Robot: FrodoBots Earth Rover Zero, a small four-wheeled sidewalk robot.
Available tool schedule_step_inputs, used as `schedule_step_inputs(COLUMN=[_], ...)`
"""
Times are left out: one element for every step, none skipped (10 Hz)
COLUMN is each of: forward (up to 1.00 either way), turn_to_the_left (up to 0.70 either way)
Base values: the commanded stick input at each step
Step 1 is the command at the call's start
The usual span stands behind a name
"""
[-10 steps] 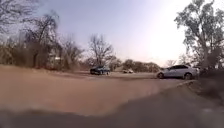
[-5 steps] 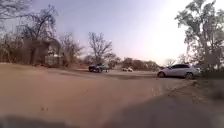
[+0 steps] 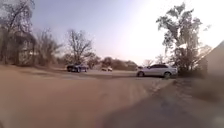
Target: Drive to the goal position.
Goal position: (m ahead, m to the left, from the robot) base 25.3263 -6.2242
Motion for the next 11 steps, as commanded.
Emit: schedule_step_inputs(forward=[0.70, 0.70, 0.70, 0.70, 0.70, 0.70, 0.70, 0.70, 0.70, 0.70, 0.70], turn_to_the_left=[0.00, 0.00, 0.00, 0.00, 0.00, 0.00, 0.00, 0.00, 0.00, 0.00, 0.00])
